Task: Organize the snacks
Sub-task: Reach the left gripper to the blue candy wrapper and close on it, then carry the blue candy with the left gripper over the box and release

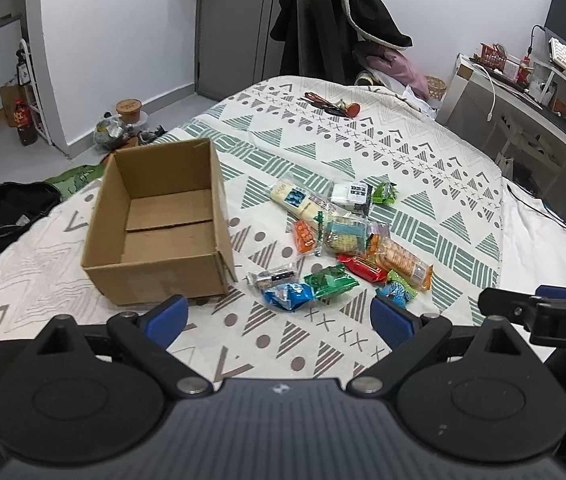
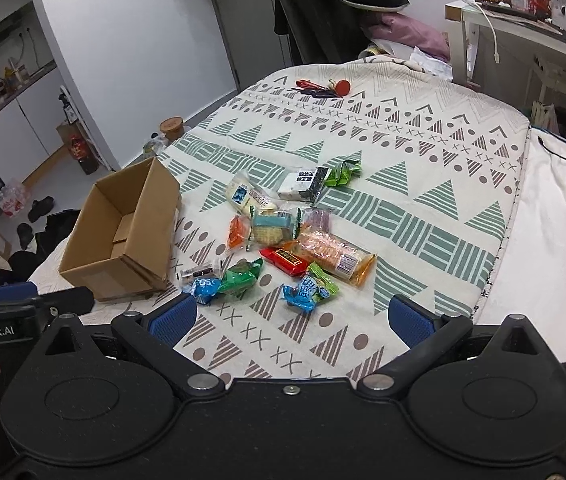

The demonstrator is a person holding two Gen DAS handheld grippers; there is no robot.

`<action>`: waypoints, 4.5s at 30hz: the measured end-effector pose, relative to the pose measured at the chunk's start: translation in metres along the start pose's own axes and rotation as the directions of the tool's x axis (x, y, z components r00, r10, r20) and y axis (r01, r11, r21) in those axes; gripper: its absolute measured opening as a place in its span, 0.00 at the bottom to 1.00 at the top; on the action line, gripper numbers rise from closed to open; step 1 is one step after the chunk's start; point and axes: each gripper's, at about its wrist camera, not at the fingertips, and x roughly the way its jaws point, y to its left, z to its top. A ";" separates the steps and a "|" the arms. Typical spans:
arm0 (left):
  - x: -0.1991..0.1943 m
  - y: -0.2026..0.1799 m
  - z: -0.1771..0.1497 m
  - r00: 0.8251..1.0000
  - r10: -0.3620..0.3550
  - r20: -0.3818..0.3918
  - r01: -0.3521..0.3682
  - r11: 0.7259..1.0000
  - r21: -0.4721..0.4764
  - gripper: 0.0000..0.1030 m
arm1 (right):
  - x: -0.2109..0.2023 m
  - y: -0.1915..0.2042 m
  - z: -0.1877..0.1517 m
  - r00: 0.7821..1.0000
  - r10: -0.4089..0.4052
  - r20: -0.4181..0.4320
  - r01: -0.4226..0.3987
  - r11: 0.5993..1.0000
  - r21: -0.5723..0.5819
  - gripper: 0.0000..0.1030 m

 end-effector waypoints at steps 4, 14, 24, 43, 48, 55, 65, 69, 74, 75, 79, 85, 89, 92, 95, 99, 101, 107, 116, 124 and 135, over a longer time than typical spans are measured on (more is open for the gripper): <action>0.014 -0.002 0.004 1.000 -0.002 -0.011 0.002 1.000 0.000 0.94 | 0.013 -0.004 0.004 1.000 -0.020 -0.012 0.021 0.999 0.031 1.00; 0.045 -0.002 0.011 0.999 0.002 -0.034 -0.003 0.999 -0.039 0.93 | 0.041 -0.016 0.016 0.998 -0.031 -0.054 0.035 0.996 0.083 1.00; 0.082 -0.010 0.013 0.998 -0.011 -0.069 0.008 0.999 -0.048 0.92 | 0.072 -0.031 0.026 0.992 0.013 -0.124 0.008 0.986 0.165 1.00; 0.176 -0.008 0.003 0.982 0.018 -0.189 -0.037 0.994 -0.101 0.70 | 0.149 -0.030 0.027 0.957 0.007 -0.291 0.046 0.984 0.173 0.76; 0.191 -0.005 0.003 0.978 0.022 -0.206 -0.048 0.991 -0.122 0.67 | 0.168 -0.028 0.026 0.942 -0.015 -0.334 0.069 0.986 0.149 0.74; 0.198 -0.003 0.001 0.980 0.035 -0.194 -0.063 0.988 -0.139 0.48 | 0.188 -0.021 0.026 0.931 -0.049 -0.362 0.092 0.990 0.104 0.62; 0.188 0.001 0.003 0.986 0.046 -0.163 -0.072 0.985 -0.155 0.28 | 0.200 -0.006 0.021 0.936 -0.121 -0.332 0.131 0.991 0.009 0.46; 0.179 0.001 0.004 0.988 0.042 -0.147 -0.065 0.985 -0.157 0.22 | 0.190 -0.007 0.024 0.952 -0.105 -0.289 0.118 0.993 0.025 0.37; 0.165 0.000 0.004 0.992 0.042 -0.118 -0.060 0.986 -0.157 0.20 | 0.174 -0.004 0.028 0.971 -0.079 -0.228 0.089 0.995 0.037 0.36; 0.162 0.000 0.004 0.993 0.039 -0.110 -0.056 0.986 -0.155 0.19 | 0.170 -0.004 0.029 0.975 -0.066 -0.211 0.076 0.996 0.043 0.35; 0.148 -0.002 0.005 0.996 0.038 -0.082 -0.049 0.988 -0.143 0.19 | 0.158 0.000 0.033 0.987 -0.011 -0.161 0.021 0.998 0.062 0.34; 0.123 -0.001 0.011 0.999 0.037 -0.029 -0.041 0.990 -0.139 0.19 | 0.139 0.011 0.036 0.991 0.098 -0.088 -0.095 0.995 0.041 0.33; 0.109 0.003 0.016 0.999 0.043 0.006 -0.041 0.990 -0.138 0.19 | 0.130 0.021 0.038 0.988 0.145 -0.056 -0.144 0.989 0.009 0.32; 0.101 0.009 0.019 0.999 0.050 0.021 -0.047 0.988 -0.144 0.19 | 0.126 0.025 0.038 0.983 0.177 -0.042 -0.177 0.984 0.013 0.32; 0.093 0.014 0.021 0.998 0.055 0.038 -0.049 0.987 -0.151 0.19 | 0.121 0.030 0.038 0.981 0.194 -0.024 -0.194 0.981 0.005 0.31; 0.083 0.020 0.026 0.996 0.059 0.062 -0.048 0.986 -0.160 0.19 | 0.115 0.040 0.041 0.975 0.223 0.006 -0.223 0.975 -0.020 0.31; 0.079 0.024 0.028 0.995 0.063 0.074 -0.050 0.984 -0.169 0.19 | 0.114 0.045 0.042 0.972 0.234 0.016 -0.234 0.972 -0.031 0.31; 0.071 0.043 0.035 0.991 0.093 0.099 -0.071 0.977 -0.199 0.19 | 0.112 0.066 0.045 0.959 0.283 0.036 -0.280 0.958 -0.070 0.31; 0.066 0.081 0.044 0.981 0.152 0.118 -0.118 0.959 -0.256 0.19 | 0.121 0.104 0.055 0.934 0.356 0.045 -0.348 0.929 -0.128 0.31; 0.068 0.115 0.056 0.973 0.194 0.128 -0.148 0.942 -0.302 0.19 | 0.137 0.123 0.062 0.921 0.387 0.040 -0.380 0.917 -0.123 0.31; 0.087 0.144 0.065 0.977 0.206 0.049 -0.177 0.922 -0.344 0.21 | 0.159 0.152 0.071 0.899 0.438 0.019 -0.433 0.892 -0.128 0.31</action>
